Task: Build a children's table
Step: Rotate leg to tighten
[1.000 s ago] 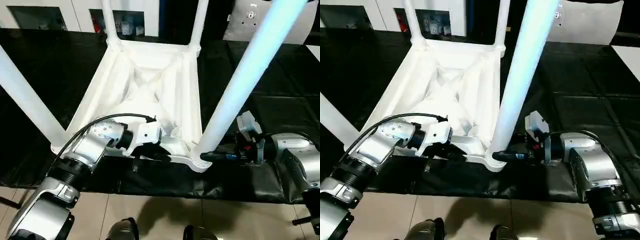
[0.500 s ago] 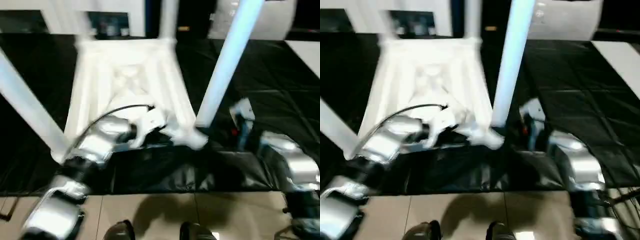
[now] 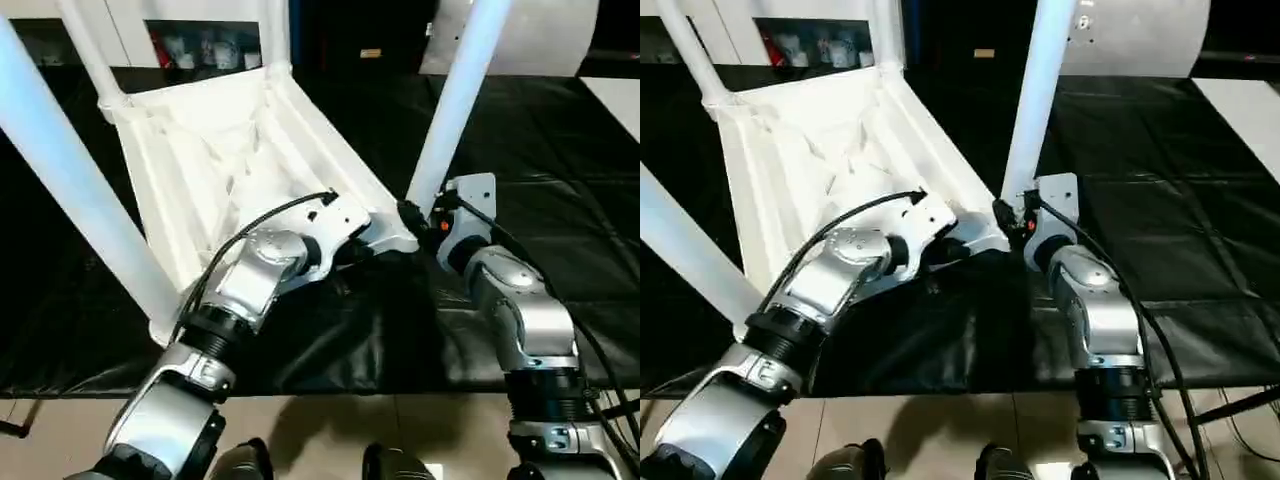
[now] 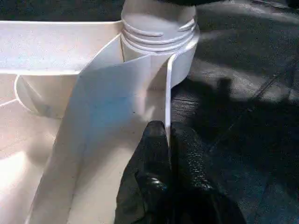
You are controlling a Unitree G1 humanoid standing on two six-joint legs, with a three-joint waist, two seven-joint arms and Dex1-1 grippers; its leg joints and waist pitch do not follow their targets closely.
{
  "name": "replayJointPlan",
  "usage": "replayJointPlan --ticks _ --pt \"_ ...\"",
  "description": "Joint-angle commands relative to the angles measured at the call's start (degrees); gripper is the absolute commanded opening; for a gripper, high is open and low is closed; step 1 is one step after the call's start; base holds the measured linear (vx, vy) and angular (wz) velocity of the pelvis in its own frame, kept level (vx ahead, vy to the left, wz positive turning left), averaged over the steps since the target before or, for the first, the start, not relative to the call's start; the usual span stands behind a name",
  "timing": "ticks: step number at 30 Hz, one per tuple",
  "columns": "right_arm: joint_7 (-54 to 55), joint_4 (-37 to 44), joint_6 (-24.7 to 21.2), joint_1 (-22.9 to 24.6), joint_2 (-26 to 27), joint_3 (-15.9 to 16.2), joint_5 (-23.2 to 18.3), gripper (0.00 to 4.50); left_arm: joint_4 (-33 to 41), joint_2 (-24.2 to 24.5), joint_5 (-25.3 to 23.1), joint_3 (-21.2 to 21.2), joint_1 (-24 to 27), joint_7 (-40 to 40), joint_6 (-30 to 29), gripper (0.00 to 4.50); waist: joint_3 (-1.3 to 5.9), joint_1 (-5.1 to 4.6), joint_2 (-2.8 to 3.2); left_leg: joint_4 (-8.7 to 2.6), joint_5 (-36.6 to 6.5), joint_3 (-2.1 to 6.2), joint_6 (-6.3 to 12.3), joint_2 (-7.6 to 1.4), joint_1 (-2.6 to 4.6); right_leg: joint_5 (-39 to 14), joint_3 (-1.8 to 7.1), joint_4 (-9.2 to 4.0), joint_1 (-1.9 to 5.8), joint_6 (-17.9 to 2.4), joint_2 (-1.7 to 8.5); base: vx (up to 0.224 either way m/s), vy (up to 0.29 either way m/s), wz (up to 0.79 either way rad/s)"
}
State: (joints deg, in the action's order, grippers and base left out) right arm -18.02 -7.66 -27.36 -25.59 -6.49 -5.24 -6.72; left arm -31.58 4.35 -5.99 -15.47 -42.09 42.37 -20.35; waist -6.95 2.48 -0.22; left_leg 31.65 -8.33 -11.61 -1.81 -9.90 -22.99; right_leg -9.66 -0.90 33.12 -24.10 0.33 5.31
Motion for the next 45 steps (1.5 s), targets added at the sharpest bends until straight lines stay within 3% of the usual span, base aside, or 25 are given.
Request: replayJointPlan --ticks 1,3,6,8,10,12,17,21,23,24,25,29,35,40,45 --pt "-4.92 -0.22 -1.21 0.88 -0.46 2.96 -2.11 2.8 0.99 -0.38 1.51 -1.58 0.78 2.83 3.51 0.0 3.77 0.33 -0.65 -3.4 -11.94 1.14 4.01 -2.41 1.43 -10.87 1.23 -3.75 2.2 -11.08 2.28 0.0 0.0 0.0" --pt "-5.73 -0.09 -1.1 0.94 -1.25 2.84 -2.26 3.07 1.24 0.17 1.5 -1.64 1.05 3.47 3.86 0.0 3.69 0.37 -0.65 -3.47 -12.54 1.18 4.03 -2.53 1.43 -11.63 1.24 -3.77 2.28 -10.9 2.32 0.0 0.0 0.0" --pt "-12.35 -0.39 2.3 1.17 -6.49 3.07 -2.63 3.2 2.03 3.2 2.3 -2.35 2.15 8.78 6.97 0.0 3.55 0.4 -0.65 -3.56 -13.8 1.21 3.76 -2.59 1.46 -13.74 1.27 -4.04 2.24 -10.5 2.43 0.0 0.0 0.0" --pt "-15.99 -0.59 4.05 1.31 -8.75 2.88 -3.35 3.52 2.45 4.61 2.87 -2.71 2.66 11.75 8.49 0.0 3.47 0.45 -0.74 -3.53 -14.23 1.14 3.85 -2.64 1.49 -14.79 1.34 -4.13 2.21 -10.33 2.51 0.0 0.0 0.0" --pt "-19.25 -0.42 4.67 1.56 -10.77 3.22 -3.81 3.6 2.76 5.86 2.96 -3.21 3.0 13.97 9.43 0.0 3.53 0.64 -0.54 -3.47 -13.48 1.06 4.04 -2.77 1.66 -14.24 1.4 -3.98 1.97 -10.92 2.51 0.0 0.0 0.0" --pt "-25.81 0.0 5.96 2.29 -14.72 4.57 -4.26 3.8 3.24 8.03 3.04 -3.98 3.54 17.3 11.24 0.0 3.58 0.95 -0.5 -3.44 -12.97 1.1 4.43 -2.91 1.73 -12.52 1.33 -3.77 2.13 -11.48 2.43 0.0 0.0 0.0" --pt "-38.34 -0.36 8.02 3.46 -21.85 7.43 -5.91 3.8 4.31 11.92 4.3 -5.24 4.57 25.19 14.78 0.0 3.74 1.29 -0.68 -2.98 -10.66 1.0 6.34 -2.76 1.39 -7.45 1.23 -3.12 2.62 -13.36 2.54 0.0 0.0 0.0" --pt "-47.19 -1.14 8.59 3.47 -25.04 8.32 -8.42 3.8 4.96 14.71 4.94 -6.35 5.2 31.22 18.59 0.0 3.68 1.34 -0.54 -2.97 -11.28 0.82 6.84 -3.11 1.53 -8.54 1.07 -3.06 2.46 -14.73 2.48 0.0 0.0 0.0" --pt "-50.63 -1.24 8.59 3.55 -26.32 9.22 -9.31 3.65 5.06 15.45 5.16 -6.67 5.12 32.64 18.73 0.0 3.66 1.49 -0.47 -3.0 -12.0 0.78 6.37 -3.25 1.77 -9.75 1.12 -3.11 2.28 -14.99 2.52 0.0 0.0 0.0" --pt "-53.15 -1.36 8.24 3.55 -27.09 9.81 -10.19 3.65 5.53 16.13 5.7 -6.99 5.22 34.47 18.83 0.0 3.67 1.44 -1.08 -2.96 -12.01 0.65 6.45 -3.27 1.77 -9.98 1.16 -3.14 2.3 -14.97 2.48 0.0 0.0 0.0" --pt "-54.97 -1.41 7.59 3.53 -27.45 10.16 -11.12 3.65 6.16 16.68 6.35 -7.33 5.41 36.37 18.95 0.0 3.6 1.9 -0.78 -3.02 -11.46 0.75 6.53 -3.42 1.75 -10.15 1.17 -2.94 2.33 -15.15 2.61 0.0 0.0 0.0" --pt "-57.88 -1.67 7.03 3.52 -28.01 10.75 -12.33 3.24 6.35 17.17 6.73 -7.77 5.53 38.49 19.77 0.0 3.65 2.5 -0.79 -2.9 -11.23 0.65 6.41 -3.4 1.86 -9.46 1.22 -2.8 2.21 -15.57 2.61 0.0 0.0 0.0" --pt "-61.64 -1.76 5.46 3.71 -28.98 11.8 -13.77 2.74 5.54 17.26 6.61 -7.99 5.16 39.05 20.87 0.0 3.71 2.6 -0.9 -2.91 -11.05 0.73 6.15 -3.35 1.75 -9.97 1.2 -2.8 2.35 -15.35 2.68 0.0 0.0 0.0" --pt "-62.31 -1.74 5.85 3.82 -29.08 12.14 -13.9 2.33 4.77 17.13 6.41 -7.62 4.71 37.8 20.94 0.0 3.93 2.64 -1.14 -2.63 -9.15 0.6 6.86 -3.26 1.75 -7.46 1.16 -2.48 2.36 -15.91 2.56 0.0 0.0 0.0" --pt "-61.05 -0.95 4.62 4.13 -28.11 11.56 -14.83 2.13 5.04 16.73 6.75 -6.99 4.96 36.67 19.68 0.0 3.84 2.71 -1.2 -2.66 -9.65 0.64 6.76 -3.26 1.72 -9.06 1.17 -2.61 2.37 -15.53 2.66 0.0 0.0 0.0"
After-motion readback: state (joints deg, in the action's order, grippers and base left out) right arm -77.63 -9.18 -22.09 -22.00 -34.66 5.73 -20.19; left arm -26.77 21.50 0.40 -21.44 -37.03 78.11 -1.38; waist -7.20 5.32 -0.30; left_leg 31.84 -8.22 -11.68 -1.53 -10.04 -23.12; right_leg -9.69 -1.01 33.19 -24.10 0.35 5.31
